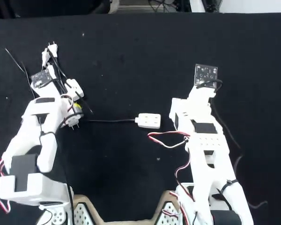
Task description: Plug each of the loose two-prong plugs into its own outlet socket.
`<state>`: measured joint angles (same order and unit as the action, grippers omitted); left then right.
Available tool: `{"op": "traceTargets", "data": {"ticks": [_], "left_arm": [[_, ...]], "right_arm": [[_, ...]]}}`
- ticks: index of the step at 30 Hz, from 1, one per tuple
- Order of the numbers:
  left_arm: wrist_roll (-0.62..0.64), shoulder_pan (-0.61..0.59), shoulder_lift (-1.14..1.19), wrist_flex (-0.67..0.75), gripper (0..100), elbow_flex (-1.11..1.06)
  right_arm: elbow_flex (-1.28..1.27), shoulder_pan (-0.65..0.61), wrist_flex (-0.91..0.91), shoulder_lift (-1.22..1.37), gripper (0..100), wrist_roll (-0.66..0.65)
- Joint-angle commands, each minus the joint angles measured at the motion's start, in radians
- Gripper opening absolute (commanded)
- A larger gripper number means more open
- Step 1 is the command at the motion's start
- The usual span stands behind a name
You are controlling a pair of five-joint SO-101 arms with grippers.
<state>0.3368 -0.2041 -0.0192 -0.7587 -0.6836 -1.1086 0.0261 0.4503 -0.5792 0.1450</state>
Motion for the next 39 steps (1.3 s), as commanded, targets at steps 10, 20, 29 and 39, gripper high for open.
{"op": "traceTargets", "data": {"ticks": [10,20,29,39], "left_arm": [[0.003,0.004,-0.129,-0.018,16,-0.036],[-0.002,0.002,-0.147,0.014,16,-0.076],[-0.005,0.002,-0.147,-0.031,17,-0.056],[-0.057,-0.048,-0.14,-0.166,26,0.036]], "right_arm": [[0.053,-0.012,0.002,-0.004,23.0,-0.002],[0.053,-0.012,0.003,0.001,23.0,-0.002],[0.053,-0.012,0.003,-0.004,23.0,-0.002],[0.053,-0.012,0.003,-0.002,23.0,-0.002]]}}
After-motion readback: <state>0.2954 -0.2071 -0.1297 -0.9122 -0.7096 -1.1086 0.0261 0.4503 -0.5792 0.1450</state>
